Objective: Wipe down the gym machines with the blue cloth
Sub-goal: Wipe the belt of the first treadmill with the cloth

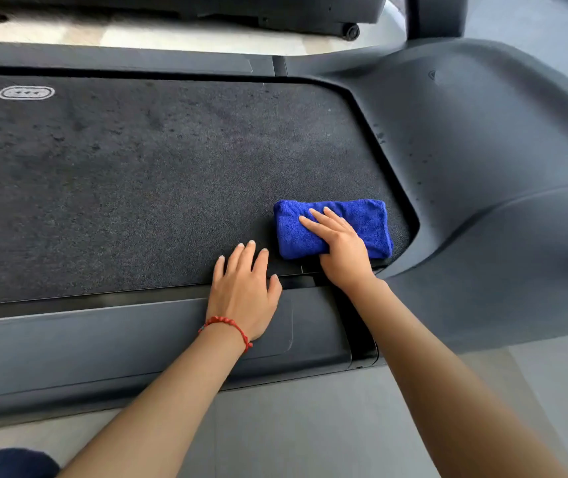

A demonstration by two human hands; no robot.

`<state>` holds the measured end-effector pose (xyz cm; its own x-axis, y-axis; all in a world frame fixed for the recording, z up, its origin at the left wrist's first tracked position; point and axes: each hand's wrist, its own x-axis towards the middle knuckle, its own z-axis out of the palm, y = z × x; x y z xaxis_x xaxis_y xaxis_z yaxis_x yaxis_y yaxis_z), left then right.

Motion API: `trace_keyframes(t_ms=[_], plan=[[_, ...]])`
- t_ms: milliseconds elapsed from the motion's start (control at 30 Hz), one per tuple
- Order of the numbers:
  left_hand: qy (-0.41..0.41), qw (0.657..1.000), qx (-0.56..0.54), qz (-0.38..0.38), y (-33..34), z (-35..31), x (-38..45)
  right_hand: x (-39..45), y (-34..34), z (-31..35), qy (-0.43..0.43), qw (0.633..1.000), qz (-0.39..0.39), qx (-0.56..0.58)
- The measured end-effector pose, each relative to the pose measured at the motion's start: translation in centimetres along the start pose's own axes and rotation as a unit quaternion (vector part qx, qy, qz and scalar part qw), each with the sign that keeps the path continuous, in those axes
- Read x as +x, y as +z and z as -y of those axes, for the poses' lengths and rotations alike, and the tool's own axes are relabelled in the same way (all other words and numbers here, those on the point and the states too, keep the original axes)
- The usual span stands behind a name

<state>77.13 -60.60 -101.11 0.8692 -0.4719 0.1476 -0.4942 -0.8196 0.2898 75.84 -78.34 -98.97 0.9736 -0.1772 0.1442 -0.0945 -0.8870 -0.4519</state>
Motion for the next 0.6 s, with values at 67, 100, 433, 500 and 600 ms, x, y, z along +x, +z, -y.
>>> trace_keyframes(t_ms=[67,100,433,500,600], plan=[[0.012,1.0,-0.005,-0.004,0.1,0.1,0.0,-0.7,0.0,0.1,-0.003,1.0,0.001,-0.006],[0.016,1.0,-0.01,-0.005,0.1,0.1,0.0,-1.1,0.0,0.2,-0.006,1.0,-0.002,-0.008],[0.061,0.994,-0.066,-0.066,-0.6,0.3,-0.3,-3.0,0.1,0.5,-0.054,0.997,-0.013,-0.059],[0.06,0.994,-0.06,-0.064,-0.8,0.4,-0.3,-3.0,0.4,0.4,-0.06,0.995,-0.052,-0.067],[0.054,0.996,-0.045,-0.062,-1.3,0.8,-0.2,-3.0,0.7,0.5,-0.09,0.984,-0.117,-0.103]])
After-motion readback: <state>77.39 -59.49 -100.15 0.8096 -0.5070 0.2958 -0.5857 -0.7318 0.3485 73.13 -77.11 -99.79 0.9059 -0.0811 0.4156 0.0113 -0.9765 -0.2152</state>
